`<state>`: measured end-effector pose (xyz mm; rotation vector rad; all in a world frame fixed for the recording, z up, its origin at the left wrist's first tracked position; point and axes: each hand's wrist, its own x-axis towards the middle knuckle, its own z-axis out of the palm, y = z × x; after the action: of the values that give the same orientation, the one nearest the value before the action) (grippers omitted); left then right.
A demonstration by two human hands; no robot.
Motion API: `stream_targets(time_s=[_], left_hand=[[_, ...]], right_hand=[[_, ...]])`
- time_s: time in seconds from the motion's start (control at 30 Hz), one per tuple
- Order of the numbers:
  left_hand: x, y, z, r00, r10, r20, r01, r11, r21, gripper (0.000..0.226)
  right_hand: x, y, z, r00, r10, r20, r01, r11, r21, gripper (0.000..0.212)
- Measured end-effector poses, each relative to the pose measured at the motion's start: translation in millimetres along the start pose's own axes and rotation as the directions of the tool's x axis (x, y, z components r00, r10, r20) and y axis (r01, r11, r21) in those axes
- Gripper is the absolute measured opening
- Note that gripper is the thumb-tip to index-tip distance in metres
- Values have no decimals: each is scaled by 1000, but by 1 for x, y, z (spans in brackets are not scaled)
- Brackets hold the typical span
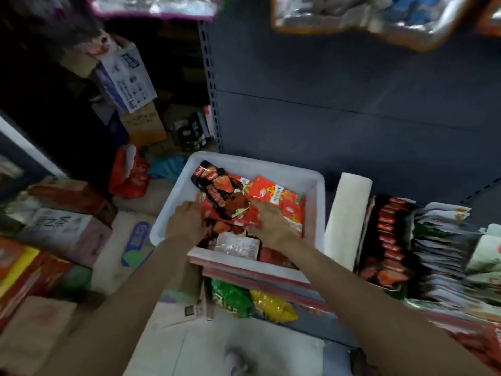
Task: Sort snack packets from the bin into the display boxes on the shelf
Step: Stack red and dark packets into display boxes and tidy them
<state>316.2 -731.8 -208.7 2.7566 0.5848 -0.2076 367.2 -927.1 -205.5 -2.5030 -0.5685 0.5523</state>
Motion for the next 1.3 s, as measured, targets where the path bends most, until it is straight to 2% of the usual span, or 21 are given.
stream_targets(time_s=[0.07,0.13,0.27,0.33,0.43,0.5,0.57,0.63,0.7,0.73,0.83,0.87,0.9,0.93,0.97,1.0,1.03,1.1,1.17,1.23,1.3], left_hand=[[8,-14,-3,992,-15,129,3,995,96,50],[11,-19,-4,980,3,199,-27,993,118,51],[11,-21,-3,995,24,94,-38,988,150,33],[11,-23,-3,995,32,90,-44,990,132,31],[9,-23,-4,991,26,130,-37,996,80,51],[6,-20,-4,996,19,90,-25,997,73,58],[2,-18,-4,999,18,41,-21,998,53,52],[0,-17,-2,999,44,22,-44,999,7,42],[-5,-8,-2,998,65,-18,-67,989,-132,34],[-8,-2,-1,997,51,-61,-62,977,-206,33],[-19,29,-5,979,-81,-186,5,925,-379,42],[-22,42,-7,983,-128,-132,50,875,-481,50],[-25,52,-10,989,-151,-5,115,775,-621,58],[-29,74,-16,979,-120,163,202,617,-761,58],[-32,87,-21,947,-46,317,306,422,-854,48],[-36,102,-23,931,35,364,341,281,-897,32],[-39,120,-24,947,86,311,284,232,-930,17],[-41,150,-21,985,122,118,72,334,-940,10],[-47,176,-17,971,239,20,-85,421,-903,14],[-53,202,-10,912,409,29,-166,435,-885,18],[-60,229,-1,840,534,98,-205,479,-854,20]], right_hand=[[9,-5,13,990,52,130,-46,997,-54,75],[11,-6,22,967,117,225,-87,987,-137,80],[7,-7,34,963,170,208,-129,972,-195,84],[6,-11,35,965,180,189,-141,969,-202,79],[5,-17,31,987,131,89,-109,970,-216,69],[1,-18,29,996,87,-18,-89,975,-205,63],[-2,-17,26,989,77,-123,-94,986,-134,60],[-3,-16,18,982,103,-161,-100,995,26,44],[-7,-16,8,979,111,-173,-86,986,142,13],[-11,-16,2,973,105,-207,-67,981,182,5],[-29,-17,-17,906,68,-418,43,967,250,16],[-38,-18,-25,875,43,-482,86,967,242,14],[-46,-21,-30,853,10,-522,126,966,224,10],[-57,-16,-41,838,-41,-545,169,968,188,7],[-63,-15,-46,847,-112,-520,216,966,143,8],[-69,-9,-52,865,-188,-464,265,959,105,10],[-77,-1,-61,890,-239,-389,295,951,93,12],[-91,21,-80,935,-215,-281,267,950,162,22],[-103,46,-101,914,-116,-389,233,935,268,33],[-113,71,-126,863,-7,-504,201,922,331,56],[-119,96,-149,842,104,-529,151,897,415,69]])
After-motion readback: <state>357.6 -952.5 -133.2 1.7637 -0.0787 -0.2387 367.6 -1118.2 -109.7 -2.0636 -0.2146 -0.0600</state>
